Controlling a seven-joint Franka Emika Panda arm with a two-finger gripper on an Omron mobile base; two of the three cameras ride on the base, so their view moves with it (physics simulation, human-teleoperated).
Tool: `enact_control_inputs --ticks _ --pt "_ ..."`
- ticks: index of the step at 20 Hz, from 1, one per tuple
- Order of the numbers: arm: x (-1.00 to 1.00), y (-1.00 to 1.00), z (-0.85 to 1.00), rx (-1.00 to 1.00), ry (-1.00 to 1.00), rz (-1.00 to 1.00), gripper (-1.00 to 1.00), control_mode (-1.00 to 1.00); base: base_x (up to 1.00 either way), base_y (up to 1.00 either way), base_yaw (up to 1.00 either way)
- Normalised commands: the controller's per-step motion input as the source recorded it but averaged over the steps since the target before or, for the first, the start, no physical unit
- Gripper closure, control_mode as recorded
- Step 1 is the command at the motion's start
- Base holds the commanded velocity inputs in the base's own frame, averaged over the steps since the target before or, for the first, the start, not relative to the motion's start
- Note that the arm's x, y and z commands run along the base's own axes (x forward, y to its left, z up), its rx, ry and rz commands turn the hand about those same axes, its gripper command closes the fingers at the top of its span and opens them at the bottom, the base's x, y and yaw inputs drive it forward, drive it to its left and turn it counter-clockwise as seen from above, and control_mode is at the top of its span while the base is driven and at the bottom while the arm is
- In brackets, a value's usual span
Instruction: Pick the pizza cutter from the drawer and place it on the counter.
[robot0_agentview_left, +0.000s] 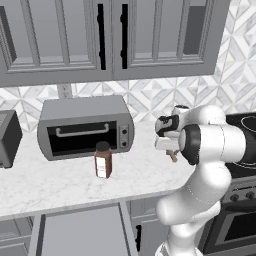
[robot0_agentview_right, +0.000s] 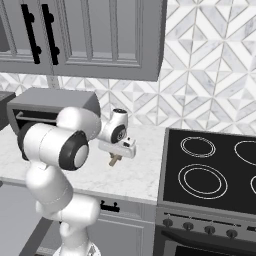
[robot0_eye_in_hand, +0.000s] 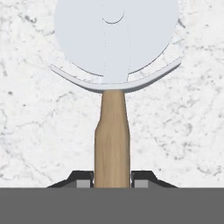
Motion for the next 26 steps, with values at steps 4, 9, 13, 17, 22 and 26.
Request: enact_control_inputs --ticks 4,9,13,17,22,26 --pt "0.13 0.0 -0.45 -0.05 0.0 0.0 1.0 -1.0 0.0 0.0 0.0" --pt "0.07 0.0 -0.23 0.0 -0.05 0.0 1.0 -1.0 0.0 0.0 0.0" --pt "0.01 0.0 0.0 0.0 0.0 0.0 -1.0 -1.0 0.0 0.0 0.0" --pt "0.0 0.0 0.0 0.0 0.0 0.0 -1.0 -1.0 0.0 0.0 0.0" --pt "0.27 0.02 0.23 0.0 -0.02 -0.02 -1.0 -1.0 0.0 0.0 0.0" --pt "0.06 0.09 0.74 0.0 -0.09 -0.01 -1.0 -1.0 0.0 0.0 0.0"
